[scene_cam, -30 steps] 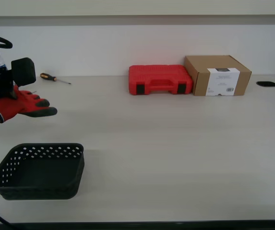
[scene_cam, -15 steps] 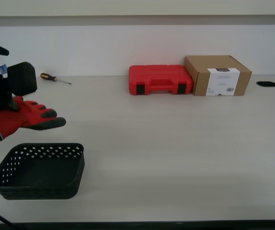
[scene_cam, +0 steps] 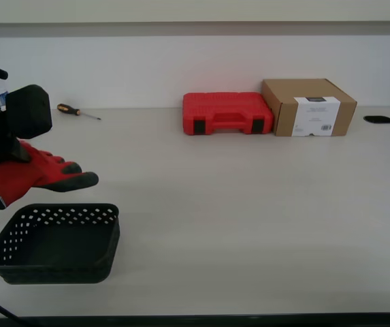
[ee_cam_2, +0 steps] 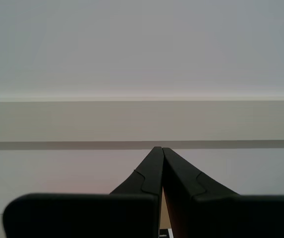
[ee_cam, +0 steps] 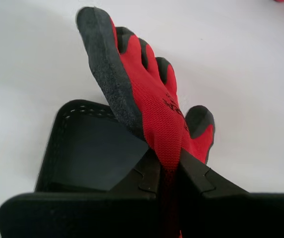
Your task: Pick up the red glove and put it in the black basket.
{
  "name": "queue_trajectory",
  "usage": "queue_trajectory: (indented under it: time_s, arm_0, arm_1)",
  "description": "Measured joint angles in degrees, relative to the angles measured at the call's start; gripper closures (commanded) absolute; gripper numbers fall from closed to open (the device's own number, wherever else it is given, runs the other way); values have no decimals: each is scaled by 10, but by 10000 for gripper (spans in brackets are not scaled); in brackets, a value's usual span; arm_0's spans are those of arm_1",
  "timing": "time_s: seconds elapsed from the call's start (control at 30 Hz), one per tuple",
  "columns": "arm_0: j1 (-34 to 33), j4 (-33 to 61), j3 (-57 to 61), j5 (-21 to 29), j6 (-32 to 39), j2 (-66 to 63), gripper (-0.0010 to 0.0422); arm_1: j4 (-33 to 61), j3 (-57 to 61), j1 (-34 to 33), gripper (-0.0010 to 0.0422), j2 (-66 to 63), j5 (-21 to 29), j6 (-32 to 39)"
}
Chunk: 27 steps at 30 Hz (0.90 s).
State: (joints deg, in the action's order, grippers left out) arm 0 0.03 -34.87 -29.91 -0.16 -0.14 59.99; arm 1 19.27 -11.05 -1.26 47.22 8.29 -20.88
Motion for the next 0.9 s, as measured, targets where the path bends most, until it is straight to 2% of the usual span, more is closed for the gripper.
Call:
queue_trajectory:
  time_s: [0.07,0.13,0.17,0.27,0.33,0.37,0.5,0.57,0.6,0.7,0.77,0.8,0.9]
  arm_0:
    - [0,0,0,0,0,0,412]
    - [0,0,0,0,0,0,412]
    - [0,0,0,0,0,0,412]
    - [0,0,0,0,0,0,412]
    - [0,0,0,0,0,0,412]
    - [0,0,0,0,0,0,412]
    - [0,0,0,0,0,0,412]
    - [0,0,0,0,0,0,412]
    - [0,0,0,0,0,0,412]
    - [0,0,0,0,0,0,412]
    - [0,0,0,0,0,0,412]
    - [0,0,0,0,0,0,412]
    - [0,0,0,0,0,0,412]
  arm_1:
    - [0,0,0,357,0,6,0]
    - [-1,0,-1,290,0,6,0]
    - [-2,0,-1,248,0,6,0]
    - [-2,0,-1,71,0,6,-3]
    - [0,0,-1,2,0,3,-15]
    - [2,0,-1,38,1,0,-20]
    - [11,0,-1,231,1,-4,-31]
    - [8,0,-1,305,1,0,-30]
    - [7,0,-1,324,1,0,-30]
    - [5,0,-1,320,1,0,-30]
    - [5,0,-1,297,1,0,-30]
    - [5,0,-1,272,1,0,-30]
    - [2,0,-1,161,1,0,-31]
